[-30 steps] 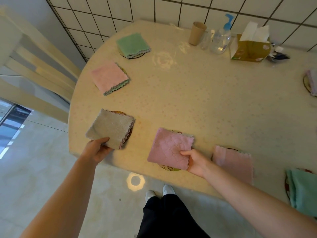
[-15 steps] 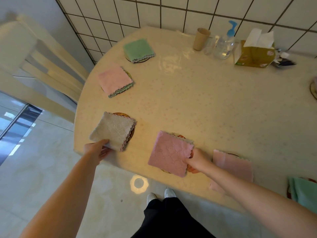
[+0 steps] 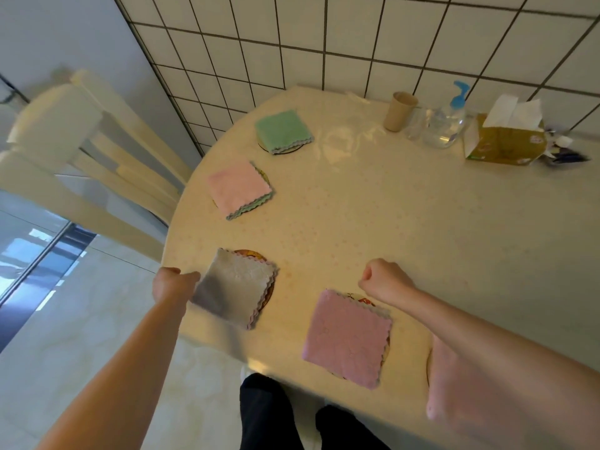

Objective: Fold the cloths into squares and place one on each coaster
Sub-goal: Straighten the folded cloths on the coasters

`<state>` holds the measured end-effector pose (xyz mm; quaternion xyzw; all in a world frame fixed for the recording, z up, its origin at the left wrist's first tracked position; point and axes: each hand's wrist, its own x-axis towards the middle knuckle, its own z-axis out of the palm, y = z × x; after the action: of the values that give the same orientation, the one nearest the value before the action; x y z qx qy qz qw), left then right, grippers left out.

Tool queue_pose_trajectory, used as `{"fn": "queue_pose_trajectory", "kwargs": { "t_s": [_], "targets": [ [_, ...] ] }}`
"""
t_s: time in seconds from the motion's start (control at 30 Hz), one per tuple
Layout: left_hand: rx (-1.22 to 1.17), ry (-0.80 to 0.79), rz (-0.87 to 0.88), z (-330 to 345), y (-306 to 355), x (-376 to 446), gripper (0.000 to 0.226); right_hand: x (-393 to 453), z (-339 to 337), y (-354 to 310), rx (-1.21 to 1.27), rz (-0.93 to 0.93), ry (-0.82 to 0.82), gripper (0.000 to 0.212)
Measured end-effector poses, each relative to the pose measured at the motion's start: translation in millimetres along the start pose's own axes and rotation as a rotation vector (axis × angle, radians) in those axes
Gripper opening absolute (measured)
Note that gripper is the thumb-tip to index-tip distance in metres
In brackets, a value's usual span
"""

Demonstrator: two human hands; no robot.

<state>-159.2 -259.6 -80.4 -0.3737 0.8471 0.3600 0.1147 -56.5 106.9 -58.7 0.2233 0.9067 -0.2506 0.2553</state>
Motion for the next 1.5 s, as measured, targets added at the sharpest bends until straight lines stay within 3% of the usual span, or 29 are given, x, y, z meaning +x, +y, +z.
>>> {"fn": "queue_pose_trajectory", "kwargs": {
  "t_s": [0.13,0.27,0.43,0.67,0.9,1.03,1.23,1.37,1.5],
  "targets": [
    [-0.021,-0.047,0.058,1.3,28.9,32.3,0.047,31.4,-2.1,-46.4,0.106,-0.072,0.005,0.007],
    [-0.111,-0.194,0.169,-5.8,69.8,88.1,0.03,67.5,-2.5,-114.9,0.217,-0.115,0.043,0.01],
    [-0.083,-0.437,0.304,-4.8,132.6,162.3,0.016,113.0,-0.5,-197.5,0.402,-0.023,0.117,0.004],
    [-0.079,-0.68,0.385,20.7,221.2,198.9,0.011,159.6,-5.8,-262.3,0.423,0.112,0.227,0.027],
    [-0.118,-0.778,0.325,67.0,279.2,199.1,0.015,204.7,-8.1,-293.1,0.37,0.103,0.142,0.03],
    [-0.203,-0.797,0.199,97.9,303.8,197.8,0.011,226.2,-7.1,-297.0,0.218,0.044,0.034,0.012],
    [-0.353,-0.83,-0.045,141.9,334.8,190.4,0.02,243.7,-4.3,-296.5,0.176,0.033,-0.042,0.032],
    [-0.363,-0.828,-0.074,160.5,351.3,185.2,0.018,259.2,-10.3,-300.3,0.301,0.005,-0.145,0.038],
    [-0.335,-0.842,-0.079,170.2,361.8,185.9,0.023,267.8,-11.0,-308.2,0.268,-0.041,-0.256,0.034]
  ]
}}
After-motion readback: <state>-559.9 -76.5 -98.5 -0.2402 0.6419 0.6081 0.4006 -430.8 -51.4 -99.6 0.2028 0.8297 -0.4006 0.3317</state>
